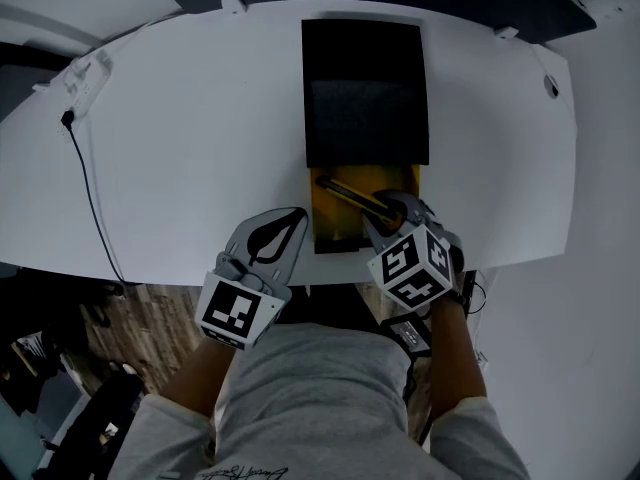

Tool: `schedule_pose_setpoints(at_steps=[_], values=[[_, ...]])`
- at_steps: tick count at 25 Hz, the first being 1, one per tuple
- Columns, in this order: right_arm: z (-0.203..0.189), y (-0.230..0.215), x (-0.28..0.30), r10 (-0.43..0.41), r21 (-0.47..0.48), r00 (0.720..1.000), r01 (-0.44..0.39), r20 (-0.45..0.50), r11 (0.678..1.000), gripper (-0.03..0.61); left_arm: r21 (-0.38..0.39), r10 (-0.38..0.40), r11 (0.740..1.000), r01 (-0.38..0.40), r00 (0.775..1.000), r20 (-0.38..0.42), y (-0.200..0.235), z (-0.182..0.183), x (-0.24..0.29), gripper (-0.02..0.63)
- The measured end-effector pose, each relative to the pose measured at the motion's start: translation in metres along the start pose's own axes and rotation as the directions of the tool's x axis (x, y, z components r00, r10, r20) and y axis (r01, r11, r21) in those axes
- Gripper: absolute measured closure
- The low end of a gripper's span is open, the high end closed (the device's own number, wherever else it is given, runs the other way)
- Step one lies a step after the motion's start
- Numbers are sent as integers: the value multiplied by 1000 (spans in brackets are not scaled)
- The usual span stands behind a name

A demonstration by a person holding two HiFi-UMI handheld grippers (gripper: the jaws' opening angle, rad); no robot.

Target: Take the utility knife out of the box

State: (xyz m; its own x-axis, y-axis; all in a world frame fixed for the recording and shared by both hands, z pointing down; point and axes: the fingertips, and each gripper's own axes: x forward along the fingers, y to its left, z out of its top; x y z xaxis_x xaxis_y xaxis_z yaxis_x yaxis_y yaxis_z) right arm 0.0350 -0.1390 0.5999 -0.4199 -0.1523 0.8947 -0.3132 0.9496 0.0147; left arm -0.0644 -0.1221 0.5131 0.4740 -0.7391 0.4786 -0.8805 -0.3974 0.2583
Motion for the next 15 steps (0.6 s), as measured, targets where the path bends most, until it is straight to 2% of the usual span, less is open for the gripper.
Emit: schedule_pose_setpoints(at_steps=[3,15], values=[[-2,2,6,11,-25,1000,-11,-30,1000,426,16,1,1000,-2,1000,24,3,-1,2,614],[-6,6,25,48,-82,992,-57,-112,995,400,-33,20,999,-20,1000,-12,12,-15,0,612]])
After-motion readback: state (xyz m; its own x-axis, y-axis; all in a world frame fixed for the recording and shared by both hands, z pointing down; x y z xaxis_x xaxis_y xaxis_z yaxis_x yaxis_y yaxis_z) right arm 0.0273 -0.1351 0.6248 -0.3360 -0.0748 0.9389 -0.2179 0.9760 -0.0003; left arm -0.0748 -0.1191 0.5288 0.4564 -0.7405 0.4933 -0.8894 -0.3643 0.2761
